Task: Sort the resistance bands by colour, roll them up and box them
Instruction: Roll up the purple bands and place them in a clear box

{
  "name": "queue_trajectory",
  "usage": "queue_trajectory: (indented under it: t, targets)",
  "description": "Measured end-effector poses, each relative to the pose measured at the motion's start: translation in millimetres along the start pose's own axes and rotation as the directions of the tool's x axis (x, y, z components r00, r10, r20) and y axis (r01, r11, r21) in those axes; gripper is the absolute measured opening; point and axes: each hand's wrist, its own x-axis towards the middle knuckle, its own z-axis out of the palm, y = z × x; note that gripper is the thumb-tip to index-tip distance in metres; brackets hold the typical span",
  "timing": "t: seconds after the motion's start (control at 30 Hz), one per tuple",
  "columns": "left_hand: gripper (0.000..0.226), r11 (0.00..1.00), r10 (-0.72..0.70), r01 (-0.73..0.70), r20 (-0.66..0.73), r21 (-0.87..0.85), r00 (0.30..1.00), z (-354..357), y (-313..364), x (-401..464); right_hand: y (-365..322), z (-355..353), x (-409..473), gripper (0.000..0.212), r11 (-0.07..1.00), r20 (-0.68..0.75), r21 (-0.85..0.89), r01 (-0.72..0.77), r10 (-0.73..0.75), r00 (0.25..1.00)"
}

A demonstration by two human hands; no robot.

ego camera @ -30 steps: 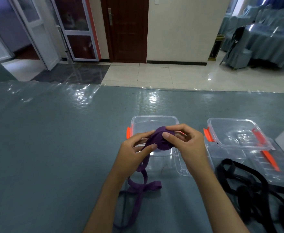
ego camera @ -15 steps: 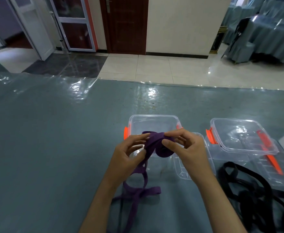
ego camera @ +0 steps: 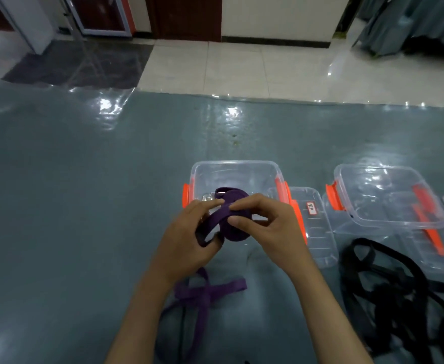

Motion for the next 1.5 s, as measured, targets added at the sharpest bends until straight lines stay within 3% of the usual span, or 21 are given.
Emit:
queue_trajectory:
  t: [0.17, 0.33, 0.43, 0.63, 0.73, 0.87, 1.07, 1.3, 1.5]
  targets:
    - [0.065, 0.99, -0.035, 0.028, -0.052, -0.137, 0.998, 6.9, -4.3, 4.4, 7.7, -4.3, 11.2, 0.023, 0.999, -0.053, 0.033, -0.034, 0.036, 0.998]
    - [0.039, 0.9, -0.116, 0.093, -0.028, -0.425, 0.993, 10.5, -3.4, 5.3, 8.8, -1.6, 17.9, 0.03, 0.993, -0.131, 0.121, -0.007, 0.023, 0.991]
    - [0.03, 0.884, -0.195, 0.156, -0.044, -0.44, 0.98, 8.0, 2.6, 6.1, 5.5, 0.8, 16.7, 0.033, 0.99, -0.161, 0.138, 0.016, 0.007, 0.987]
    - [0.041, 0.811, -0.263, 0.155, -0.115, -0.564, 0.958, 2.9, 12.8, 3.4, -5.8, 11.5, 1.8, 0.025, 0.992, -0.193, 0.119, 0.053, -0.029, 0.981]
    - [0.045, 0.757, -0.295, 0.196, -0.059, -0.624, 0.954, -2.3, 24.5, -3.7, -15.0, 15.8, -9.9, 0.022, 0.982, -0.208, 0.178, 0.06, -0.022, 0.978]
    - [0.039, 0.746, -0.294, 0.192, -0.057, -0.638, 0.954, -8.5, 36.0, -17.9, -25.2, 18.5, -29.0, 0.022, 0.974, -0.176, 0.213, 0.078, -0.04, 0.984]
    - [0.028, 0.768, -0.23, 0.078, -0.16, -0.636, 0.96, -14.0, 58.9, -45.4, -38.5, 7.7, -53.9, 0.021, 0.982, 0.01, -0.003, 0.19, -0.19, 0.982]
    - [0.038, 0.825, -0.153, 0.072, -0.099, -0.561, 0.983, -15.9, 68.9, -59.5, -46.6, -1.3, -78.4, 0.033, 0.942, -0.028, -0.058, 0.332, -0.334, 0.942]
    - [0.046, 0.877, -0.069, -0.003, -0.131, -0.48, 0.989, -14.4, 65.1, -73.9, -42.5, -9.3, -84.7, 0.016, 0.965, 0.08, -0.019, 0.262, -0.26, 0.962]
